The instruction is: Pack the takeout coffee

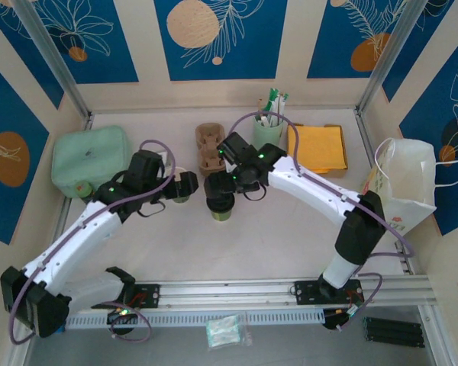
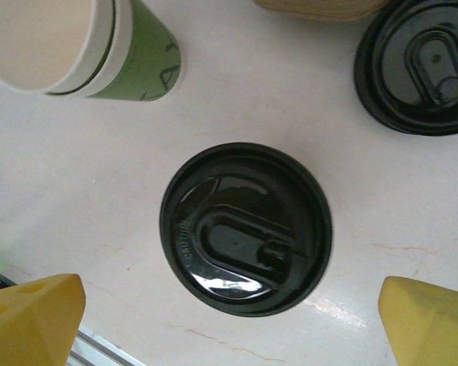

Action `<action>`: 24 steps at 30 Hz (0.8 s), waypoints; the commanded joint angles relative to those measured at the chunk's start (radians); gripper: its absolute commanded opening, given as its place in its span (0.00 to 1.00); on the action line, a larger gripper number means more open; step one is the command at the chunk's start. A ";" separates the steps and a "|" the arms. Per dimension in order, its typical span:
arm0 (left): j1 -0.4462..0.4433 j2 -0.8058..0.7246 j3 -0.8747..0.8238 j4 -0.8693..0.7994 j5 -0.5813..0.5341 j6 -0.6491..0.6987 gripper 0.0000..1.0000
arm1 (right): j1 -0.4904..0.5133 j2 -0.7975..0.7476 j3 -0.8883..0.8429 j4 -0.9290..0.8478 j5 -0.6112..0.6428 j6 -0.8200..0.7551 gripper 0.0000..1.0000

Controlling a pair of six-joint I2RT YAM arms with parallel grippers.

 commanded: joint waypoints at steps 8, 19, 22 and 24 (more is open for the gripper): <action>0.093 -0.097 -0.077 -0.061 0.048 0.028 0.99 | 0.023 0.154 0.153 -0.154 0.037 -0.063 0.95; 0.128 -0.130 -0.104 -0.064 0.064 0.026 0.99 | 0.048 0.246 0.225 -0.208 0.098 -0.073 0.92; 0.131 -0.132 -0.105 -0.062 0.067 0.027 1.00 | 0.053 0.261 0.227 -0.213 0.114 -0.074 0.91; 0.135 -0.133 -0.107 -0.061 0.068 0.027 0.99 | 0.058 0.270 0.227 -0.212 0.122 -0.076 0.91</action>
